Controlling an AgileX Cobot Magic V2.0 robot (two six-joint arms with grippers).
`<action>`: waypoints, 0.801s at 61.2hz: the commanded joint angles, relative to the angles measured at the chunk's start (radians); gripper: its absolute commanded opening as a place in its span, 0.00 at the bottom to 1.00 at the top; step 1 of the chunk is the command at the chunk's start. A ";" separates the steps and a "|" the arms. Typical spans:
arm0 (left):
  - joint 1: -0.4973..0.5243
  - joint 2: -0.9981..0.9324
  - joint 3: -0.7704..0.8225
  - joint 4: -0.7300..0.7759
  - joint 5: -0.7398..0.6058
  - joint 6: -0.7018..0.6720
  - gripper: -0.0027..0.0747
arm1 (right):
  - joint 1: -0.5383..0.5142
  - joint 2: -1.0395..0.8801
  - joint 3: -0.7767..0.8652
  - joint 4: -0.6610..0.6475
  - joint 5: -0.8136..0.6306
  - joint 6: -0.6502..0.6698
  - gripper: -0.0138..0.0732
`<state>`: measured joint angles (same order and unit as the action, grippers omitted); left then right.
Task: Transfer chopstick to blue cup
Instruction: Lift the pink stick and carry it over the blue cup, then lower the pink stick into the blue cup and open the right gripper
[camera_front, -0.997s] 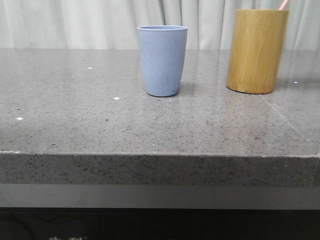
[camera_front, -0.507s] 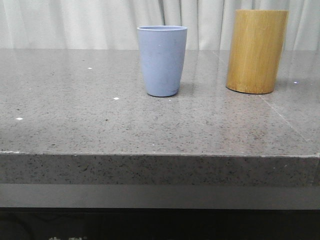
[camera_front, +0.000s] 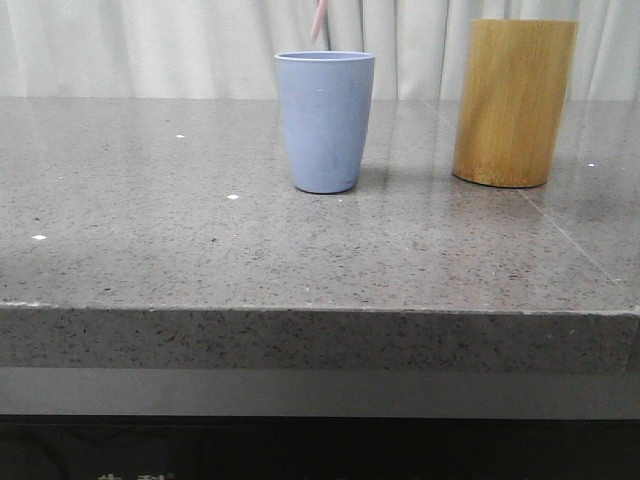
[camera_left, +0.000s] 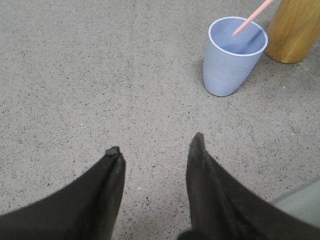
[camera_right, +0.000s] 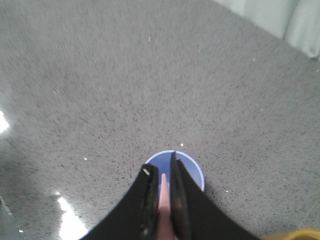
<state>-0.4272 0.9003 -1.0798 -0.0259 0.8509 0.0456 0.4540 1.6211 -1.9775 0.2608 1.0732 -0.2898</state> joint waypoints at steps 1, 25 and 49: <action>0.003 -0.005 -0.023 -0.008 -0.073 -0.006 0.43 | 0.014 0.015 -0.028 -0.030 -0.097 -0.011 0.09; 0.003 -0.005 -0.023 -0.008 -0.090 -0.006 0.43 | 0.014 0.124 -0.028 -0.026 -0.144 -0.011 0.25; 0.003 -0.005 -0.023 -0.009 -0.099 -0.006 0.43 | 0.003 0.056 -0.033 -0.026 -0.107 -0.004 0.61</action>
<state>-0.4272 0.9003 -1.0798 -0.0259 0.8299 0.0456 0.4681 1.7753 -1.9757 0.2292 1.0014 -0.2920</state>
